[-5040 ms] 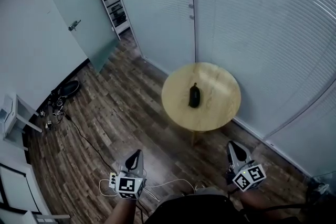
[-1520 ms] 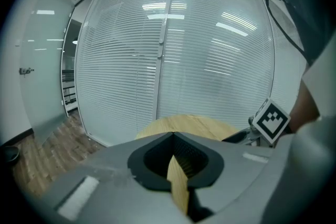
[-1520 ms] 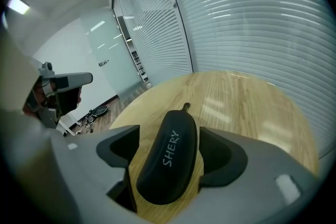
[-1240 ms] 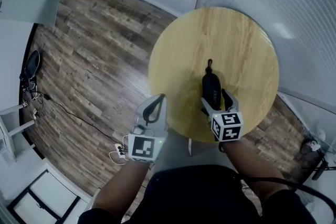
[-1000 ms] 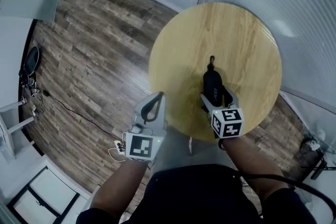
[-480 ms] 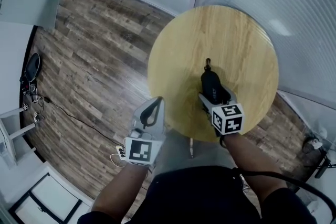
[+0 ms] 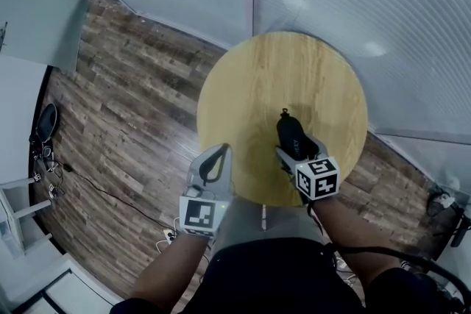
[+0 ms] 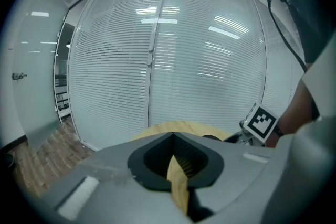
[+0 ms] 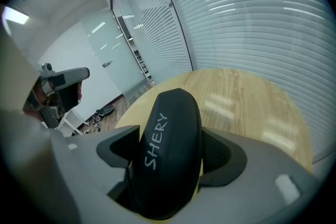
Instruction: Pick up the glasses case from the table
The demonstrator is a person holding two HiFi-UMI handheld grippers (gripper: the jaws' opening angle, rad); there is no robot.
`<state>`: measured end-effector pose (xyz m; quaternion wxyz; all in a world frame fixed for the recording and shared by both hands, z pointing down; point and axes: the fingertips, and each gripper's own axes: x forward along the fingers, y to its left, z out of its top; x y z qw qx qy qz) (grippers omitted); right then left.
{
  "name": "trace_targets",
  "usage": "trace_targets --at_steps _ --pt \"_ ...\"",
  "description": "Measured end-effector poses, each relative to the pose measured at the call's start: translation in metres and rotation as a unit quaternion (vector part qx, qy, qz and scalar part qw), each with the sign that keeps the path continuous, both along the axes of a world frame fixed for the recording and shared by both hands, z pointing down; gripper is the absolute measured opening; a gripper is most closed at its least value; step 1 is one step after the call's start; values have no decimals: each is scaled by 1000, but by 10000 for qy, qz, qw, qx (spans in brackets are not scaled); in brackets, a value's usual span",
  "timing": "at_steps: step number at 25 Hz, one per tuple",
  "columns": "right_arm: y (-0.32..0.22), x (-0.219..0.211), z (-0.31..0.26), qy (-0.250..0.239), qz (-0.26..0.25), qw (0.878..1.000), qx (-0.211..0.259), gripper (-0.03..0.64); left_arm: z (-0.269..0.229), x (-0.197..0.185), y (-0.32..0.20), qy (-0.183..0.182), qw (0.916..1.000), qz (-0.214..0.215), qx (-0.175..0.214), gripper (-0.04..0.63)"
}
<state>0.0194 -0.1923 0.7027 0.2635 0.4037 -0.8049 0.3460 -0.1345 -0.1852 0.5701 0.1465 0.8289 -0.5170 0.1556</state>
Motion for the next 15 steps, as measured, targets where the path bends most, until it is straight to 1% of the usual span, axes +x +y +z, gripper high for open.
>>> trace_targets --at_steps 2,5,10,15 --pt "0 5 -13 -16 -1 9999 101 360 -6 10 1 -66 9999 138 57 5" --pt "0 11 -40 -32 0 9995 307 360 -20 24 5 -6 9996 256 119 5" --pt "4 14 -91 -189 -6 9980 611 359 -48 27 10 70 9994 259 212 5" --pt "17 30 -142 -355 -43 9952 915 359 -82 40 17 156 9980 372 476 5"
